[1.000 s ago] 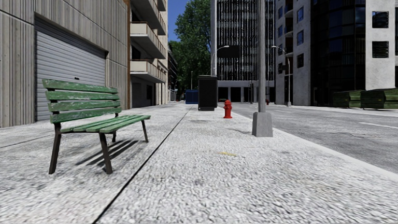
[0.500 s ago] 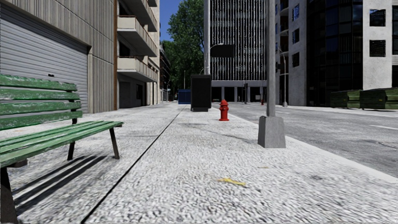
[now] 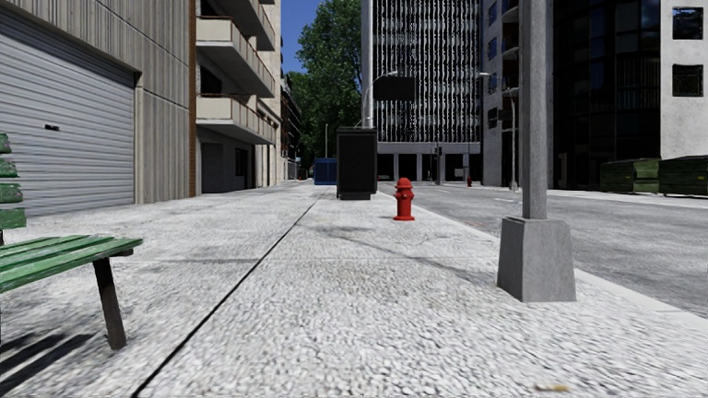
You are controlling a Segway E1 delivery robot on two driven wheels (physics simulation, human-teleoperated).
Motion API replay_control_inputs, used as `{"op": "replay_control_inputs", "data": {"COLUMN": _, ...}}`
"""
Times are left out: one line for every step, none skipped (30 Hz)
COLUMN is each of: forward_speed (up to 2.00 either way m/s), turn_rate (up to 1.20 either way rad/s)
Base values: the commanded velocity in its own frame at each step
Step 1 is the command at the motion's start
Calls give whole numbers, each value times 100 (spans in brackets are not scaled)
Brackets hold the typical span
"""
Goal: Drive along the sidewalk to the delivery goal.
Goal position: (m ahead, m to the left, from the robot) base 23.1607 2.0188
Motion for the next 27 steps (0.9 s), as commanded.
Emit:
{"op": "replay_control_inputs", "data": {"forward_speed": 200, "turn_rate": 0}}
{"op": "replay_control_inputs", "data": {"forward_speed": 200, "turn_rate": 0}}
{"op": "replay_control_inputs", "data": {"forward_speed": 200, "turn_rate": 0}}
{"op": "replay_control_inputs", "data": {"forward_speed": 200, "turn_rate": 0}}
{"op": "replay_control_inputs", "data": {"forward_speed": 200, "turn_rate": 0}}
{"op": "replay_control_inputs", "data": {"forward_speed": 200, "turn_rate": 0}}
{"op": "replay_control_inputs", "data": {"forward_speed": 200, "turn_rate": 0}}
{"op": "replay_control_inputs", "data": {"forward_speed": 200, "turn_rate": 0}}
{"op": "replay_control_inputs", "data": {"forward_speed": 200, "turn_rate": 0}}
{"op": "replay_control_inputs", "data": {"forward_speed": 200, "turn_rate": 0}}
{"op": "replay_control_inputs", "data": {"forward_speed": 200, "turn_rate": 0}}
{"op": "replay_control_inputs", "data": {"forward_speed": 200, "turn_rate": 0}}
{"op": "replay_control_inputs", "data": {"forward_speed": 200, "turn_rate": 0}}
{"op": "replay_control_inputs", "data": {"forward_speed": 200, "turn_rate": 0}}
{"op": "replay_control_inputs", "data": {"forward_speed": 200, "turn_rate": 0}}
{"op": "replay_control_inputs", "data": {"forward_speed": 200, "turn_rate": 0}}
{"op": "replay_control_inputs", "data": {"forward_speed": 200, "turn_rate": 0}}
{"op": "replay_control_inputs", "data": {"forward_speed": 200, "turn_rate": 0}}
{"op": "replay_control_inputs", "data": {"forward_speed": 200, "turn_rate": 0}}
{"op": "replay_control_inputs", "data": {"forward_speed": 200, "turn_rate": 0}}
{"op": "replay_control_inputs", "data": {"forward_speed": 200, "turn_rate": 0}}
{"op": "replay_control_inputs", "data": {"forward_speed": 200, "turn_rate": 0}}
{"op": "replay_control_inputs", "data": {"forward_speed": 200, "turn_rate": 0}}
{"op": "replay_control_inputs", "data": {"forward_speed": 200, "turn_rate": 0}}
{"op": "replay_control_inputs", "data": {"forward_speed": 200, "turn_rate": 0}}
{"op": "replay_control_inputs", "data": {"forward_speed": 200, "turn_rate": 0}}
{"op": "replay_control_inputs", "data": {"forward_speed": 200, "turn_rate": 0}}
